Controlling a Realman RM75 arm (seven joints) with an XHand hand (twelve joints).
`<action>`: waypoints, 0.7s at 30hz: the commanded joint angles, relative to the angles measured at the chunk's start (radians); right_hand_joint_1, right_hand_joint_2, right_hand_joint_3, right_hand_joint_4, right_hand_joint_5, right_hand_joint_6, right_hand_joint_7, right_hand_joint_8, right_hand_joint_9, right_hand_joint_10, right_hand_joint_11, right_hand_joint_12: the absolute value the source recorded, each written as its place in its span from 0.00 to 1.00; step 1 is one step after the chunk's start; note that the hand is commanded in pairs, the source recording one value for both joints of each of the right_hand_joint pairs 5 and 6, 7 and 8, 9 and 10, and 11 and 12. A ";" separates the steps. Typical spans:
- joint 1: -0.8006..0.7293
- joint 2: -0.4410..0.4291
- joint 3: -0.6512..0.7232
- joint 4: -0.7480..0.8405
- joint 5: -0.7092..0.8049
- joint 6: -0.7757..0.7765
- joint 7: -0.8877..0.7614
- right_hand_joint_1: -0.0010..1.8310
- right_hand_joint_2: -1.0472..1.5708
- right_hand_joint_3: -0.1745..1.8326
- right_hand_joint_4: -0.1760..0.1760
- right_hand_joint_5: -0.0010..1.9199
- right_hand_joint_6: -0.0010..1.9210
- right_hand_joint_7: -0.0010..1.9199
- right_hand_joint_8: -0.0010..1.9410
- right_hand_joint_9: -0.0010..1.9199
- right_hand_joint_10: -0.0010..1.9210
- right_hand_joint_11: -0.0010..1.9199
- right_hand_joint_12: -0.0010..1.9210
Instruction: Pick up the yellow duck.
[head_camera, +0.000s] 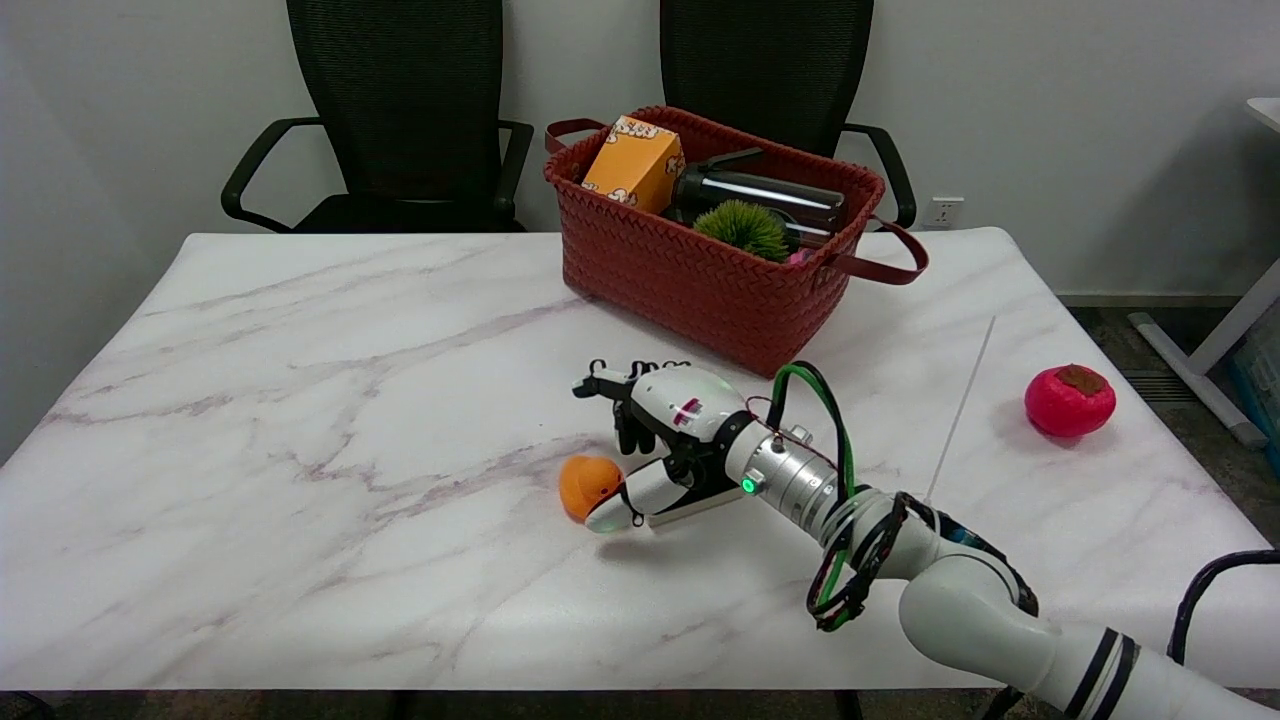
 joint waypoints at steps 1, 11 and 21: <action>0.009 -0.019 -0.034 -0.032 0.018 0.021 0.002 0.47 0.64 0.00 0.50 0.18 0.18 0.54 0.53 0.56 0.56 0.69 0.69; 0.009 -0.026 -0.034 -0.040 0.018 0.021 0.002 0.46 0.66 0.00 0.50 0.42 0.42 0.67 0.66 0.71 0.71 0.81 0.81; 0.009 -0.026 -0.038 -0.039 0.018 0.026 -0.005 0.50 0.69 0.00 0.50 0.50 0.50 0.71 0.71 0.75 0.75 0.88 0.88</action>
